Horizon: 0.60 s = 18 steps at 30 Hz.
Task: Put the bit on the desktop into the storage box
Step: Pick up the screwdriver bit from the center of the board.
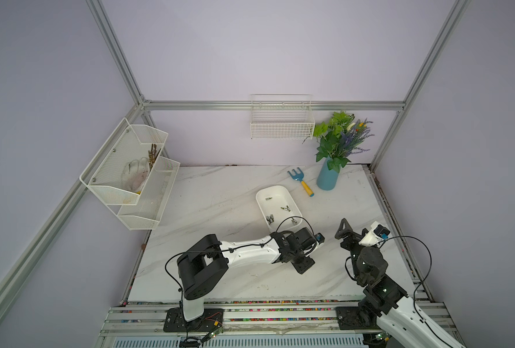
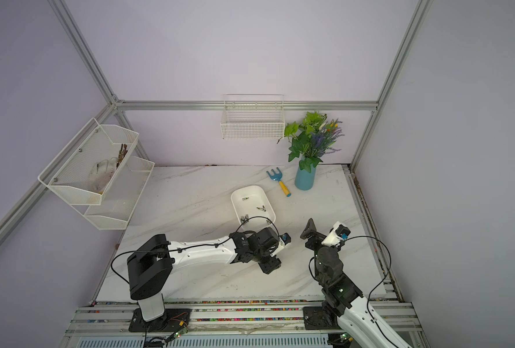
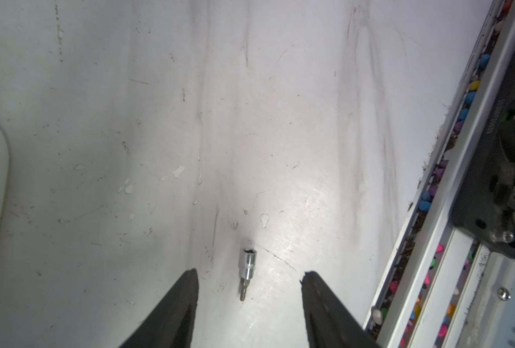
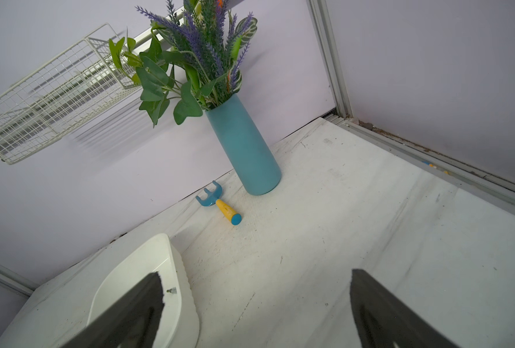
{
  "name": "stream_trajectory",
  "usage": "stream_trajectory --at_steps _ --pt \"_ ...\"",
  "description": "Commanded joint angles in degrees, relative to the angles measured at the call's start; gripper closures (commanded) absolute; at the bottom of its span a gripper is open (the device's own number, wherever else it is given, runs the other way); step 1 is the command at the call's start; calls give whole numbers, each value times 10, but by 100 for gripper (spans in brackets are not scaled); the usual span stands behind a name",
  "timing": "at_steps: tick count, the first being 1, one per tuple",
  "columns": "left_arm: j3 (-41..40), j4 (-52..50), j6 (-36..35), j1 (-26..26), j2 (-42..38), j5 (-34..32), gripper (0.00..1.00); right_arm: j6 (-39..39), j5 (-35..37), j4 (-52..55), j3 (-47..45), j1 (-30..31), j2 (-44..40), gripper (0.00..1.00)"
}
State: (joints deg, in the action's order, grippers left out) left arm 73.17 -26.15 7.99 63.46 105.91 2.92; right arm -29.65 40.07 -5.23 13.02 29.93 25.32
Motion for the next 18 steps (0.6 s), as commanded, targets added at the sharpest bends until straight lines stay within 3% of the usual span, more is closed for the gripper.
stream_trajectory --at_steps 1,18 --pt "-1 15 9 7 8 -14 44 -5 11 11 -9 -2 -4 0" --pt "-4 5 9 16 45 -39 57 -4 11 10 -10 -2 -3 0"
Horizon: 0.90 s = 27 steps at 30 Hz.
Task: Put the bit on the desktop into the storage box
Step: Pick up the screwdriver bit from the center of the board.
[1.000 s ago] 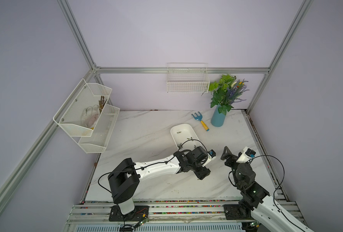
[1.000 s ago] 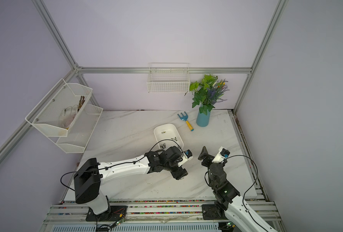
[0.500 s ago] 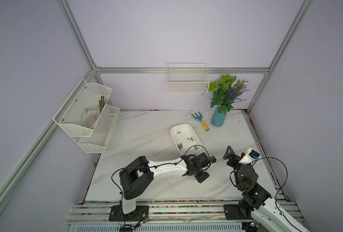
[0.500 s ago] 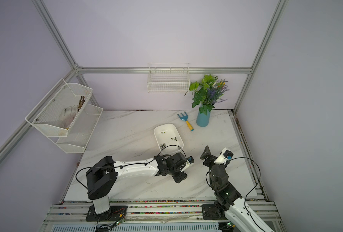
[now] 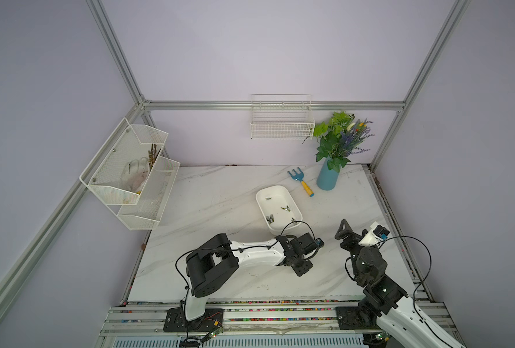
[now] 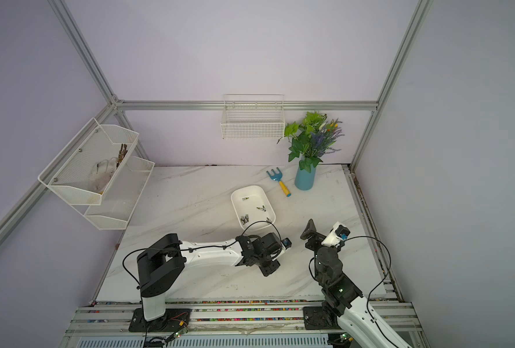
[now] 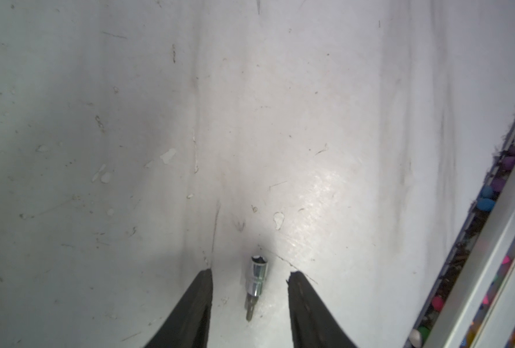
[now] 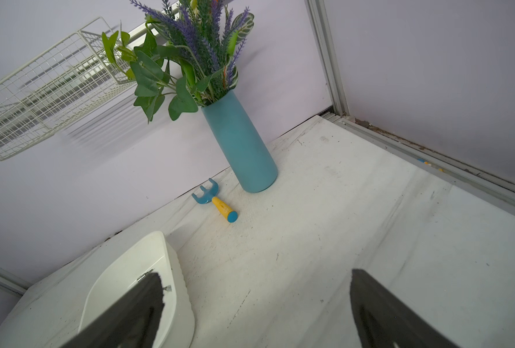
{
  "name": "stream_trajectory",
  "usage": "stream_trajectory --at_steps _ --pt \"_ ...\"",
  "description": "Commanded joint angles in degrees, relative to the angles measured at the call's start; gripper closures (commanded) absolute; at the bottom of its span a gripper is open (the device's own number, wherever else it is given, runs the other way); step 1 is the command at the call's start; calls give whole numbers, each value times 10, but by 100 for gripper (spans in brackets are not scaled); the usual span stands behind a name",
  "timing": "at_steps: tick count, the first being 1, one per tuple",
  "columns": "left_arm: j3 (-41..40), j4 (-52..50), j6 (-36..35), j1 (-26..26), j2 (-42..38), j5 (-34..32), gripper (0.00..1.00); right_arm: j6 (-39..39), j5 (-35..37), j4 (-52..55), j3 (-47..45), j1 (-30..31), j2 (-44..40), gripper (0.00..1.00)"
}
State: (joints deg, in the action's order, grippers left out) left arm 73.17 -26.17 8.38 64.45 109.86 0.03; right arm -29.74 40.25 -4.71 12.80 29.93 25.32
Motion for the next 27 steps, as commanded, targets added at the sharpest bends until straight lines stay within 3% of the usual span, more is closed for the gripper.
stream_trajectory --at_steps 1,27 --pt "-3 4 5 7 7 -10 58 -3 10 5 -8 -2 -3 0" --pt "0 -37 12 16 33 -39 85 -3 11 4 -9 -2 -4 0"
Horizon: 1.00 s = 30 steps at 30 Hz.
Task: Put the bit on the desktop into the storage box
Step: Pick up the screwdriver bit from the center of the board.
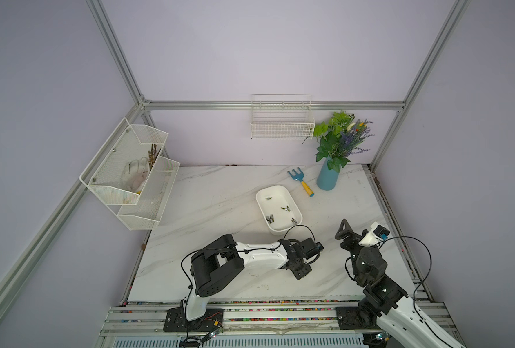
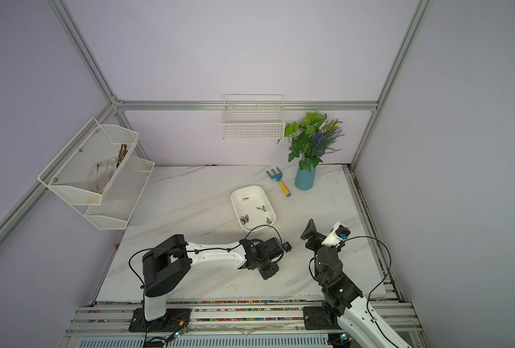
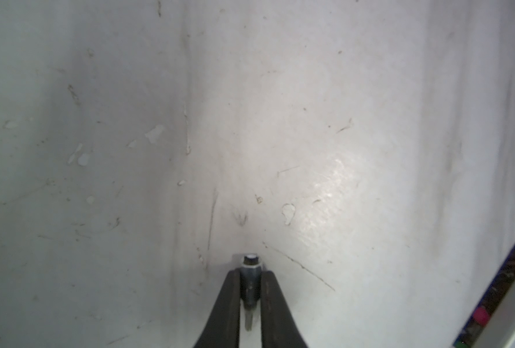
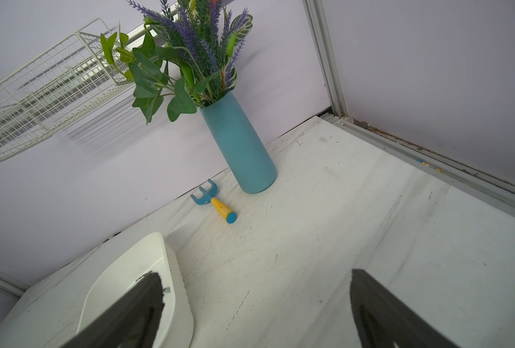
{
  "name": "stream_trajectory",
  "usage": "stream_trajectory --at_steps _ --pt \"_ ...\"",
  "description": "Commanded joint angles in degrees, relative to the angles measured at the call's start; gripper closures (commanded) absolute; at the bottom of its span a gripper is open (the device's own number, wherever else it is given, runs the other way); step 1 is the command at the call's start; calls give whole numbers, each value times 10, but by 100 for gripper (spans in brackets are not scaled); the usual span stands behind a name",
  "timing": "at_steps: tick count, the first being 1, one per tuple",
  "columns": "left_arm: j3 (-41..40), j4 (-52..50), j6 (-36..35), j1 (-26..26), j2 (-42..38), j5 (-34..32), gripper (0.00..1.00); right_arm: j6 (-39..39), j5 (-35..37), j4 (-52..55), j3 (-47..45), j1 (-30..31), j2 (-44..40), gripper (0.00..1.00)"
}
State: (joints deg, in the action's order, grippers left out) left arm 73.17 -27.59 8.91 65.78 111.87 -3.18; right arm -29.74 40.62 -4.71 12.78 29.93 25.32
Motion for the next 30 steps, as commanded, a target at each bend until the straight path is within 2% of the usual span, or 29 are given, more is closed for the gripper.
stream_trajectory --at_steps 1,10,15,22,30 --pt "1 -23 10 3 11 -9 86 -3 7 4 -9 -2 -4 0" --pt "9 -23 51 -2 -35 -61 87 -3 6 3 -9 -2 -3 0" --pt "11 -22 64 -24 -74 -83 87 -3 4 2 -9 -2 -3 0" --pt "22 -1 66 -84 -122 -86 88 -3 2 1 -9 -2 0 0" --pt "47 42 56 -170 -117 -77 88 -2 -2 -1 -9 -2 3 0"
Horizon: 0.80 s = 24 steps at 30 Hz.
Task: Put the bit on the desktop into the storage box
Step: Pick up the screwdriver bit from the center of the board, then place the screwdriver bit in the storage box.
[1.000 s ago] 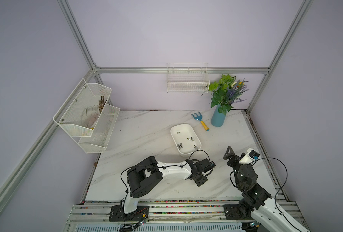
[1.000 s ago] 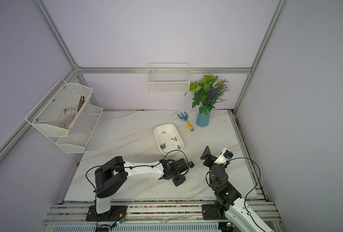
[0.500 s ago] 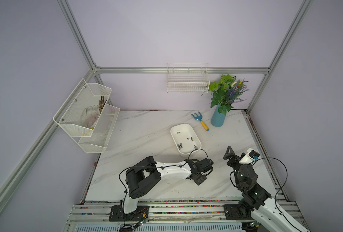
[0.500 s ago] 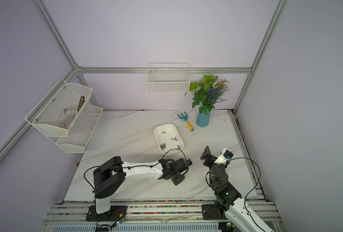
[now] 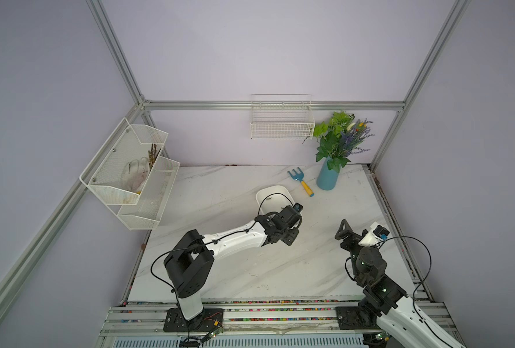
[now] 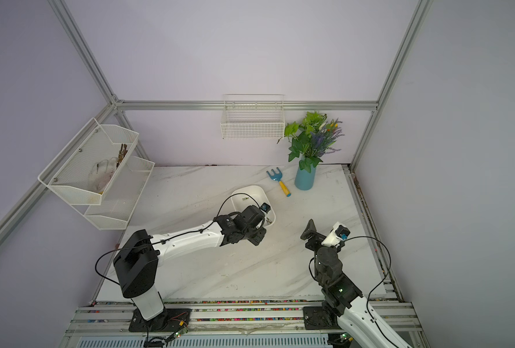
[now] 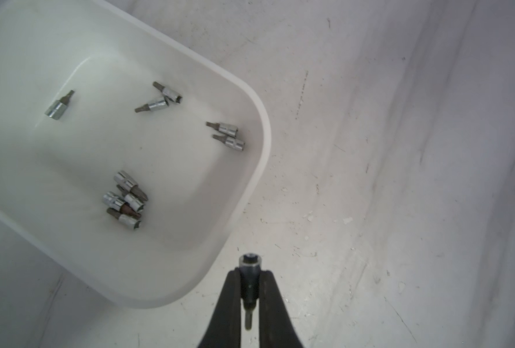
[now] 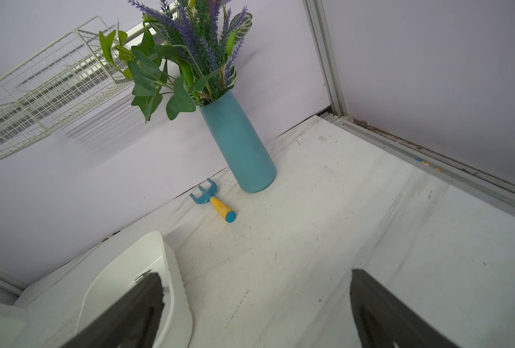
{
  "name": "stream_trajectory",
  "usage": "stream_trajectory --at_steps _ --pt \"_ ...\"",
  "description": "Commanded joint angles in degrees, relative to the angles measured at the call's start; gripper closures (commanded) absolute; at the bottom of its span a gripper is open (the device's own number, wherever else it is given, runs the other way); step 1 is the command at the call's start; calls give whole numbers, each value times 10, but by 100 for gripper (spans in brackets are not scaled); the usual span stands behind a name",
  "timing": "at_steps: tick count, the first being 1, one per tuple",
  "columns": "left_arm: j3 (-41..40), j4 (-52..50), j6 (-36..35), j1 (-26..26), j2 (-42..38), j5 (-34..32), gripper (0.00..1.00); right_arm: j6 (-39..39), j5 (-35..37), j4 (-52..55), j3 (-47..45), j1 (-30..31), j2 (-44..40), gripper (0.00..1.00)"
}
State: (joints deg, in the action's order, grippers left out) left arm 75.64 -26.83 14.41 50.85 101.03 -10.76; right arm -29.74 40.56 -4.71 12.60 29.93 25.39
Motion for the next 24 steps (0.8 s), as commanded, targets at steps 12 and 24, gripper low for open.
stream_trajectory --at_steps 12,24 --pt "69 105 7 -100 87 27 88 -1 -5 -2 -7 -2 5 0" --pt "47 139 25 -110 60 32 31 3 -16 -9 -7 -2 12 0"
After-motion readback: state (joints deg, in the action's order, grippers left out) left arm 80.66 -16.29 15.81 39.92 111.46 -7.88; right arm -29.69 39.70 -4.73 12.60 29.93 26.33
